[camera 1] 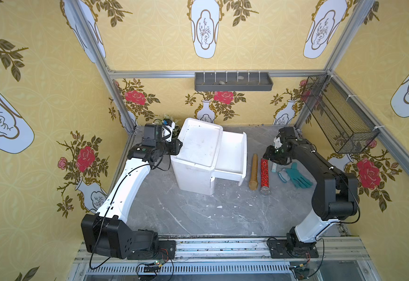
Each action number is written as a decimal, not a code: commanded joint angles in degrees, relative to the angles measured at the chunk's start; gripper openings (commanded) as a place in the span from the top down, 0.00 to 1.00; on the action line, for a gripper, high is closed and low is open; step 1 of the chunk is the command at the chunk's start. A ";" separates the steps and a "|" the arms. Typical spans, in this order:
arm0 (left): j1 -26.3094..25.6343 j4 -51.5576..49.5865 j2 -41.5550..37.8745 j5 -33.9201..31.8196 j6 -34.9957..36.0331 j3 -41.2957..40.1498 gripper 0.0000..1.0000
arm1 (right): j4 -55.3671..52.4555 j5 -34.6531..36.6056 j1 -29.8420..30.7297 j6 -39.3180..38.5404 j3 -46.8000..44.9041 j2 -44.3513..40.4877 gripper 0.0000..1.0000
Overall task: Take the microphone out of the drawer
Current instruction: Place the microphone at the center of the board, then close the drawer in the storage box.
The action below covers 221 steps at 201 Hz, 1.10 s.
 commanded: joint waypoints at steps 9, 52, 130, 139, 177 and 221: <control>-0.03 -2.33 0.15 -0.05 0.28 -0.36 0.59 | 4.17 -13.49 -0.40 3.03 -2.00 -4.75 0.56; -0.03 -2.33 0.17 -0.09 0.29 -0.36 0.59 | 13.48 -28.14 -0.67 8.55 -8.22 -9.45 0.80; -0.07 -2.25 -0.22 -0.23 0.28 -0.44 0.59 | 29.82 -40.10 -0.67 18.20 -18.44 -13.05 1.00; -0.07 -2.22 -0.08 -0.22 0.29 -0.44 0.59 | 31.75 -41.08 -0.67 19.23 -19.42 -13.41 1.00; -0.05 -2.25 -0.11 -0.13 0.20 -0.41 0.59 | 37.02 -43.64 0.00 22.60 -21.45 -13.40 1.00; -0.06 -2.23 -0.05 -0.18 0.20 -0.45 0.59 | 38.43 -44.33 2.80 23.12 -20.02 -11.32 1.00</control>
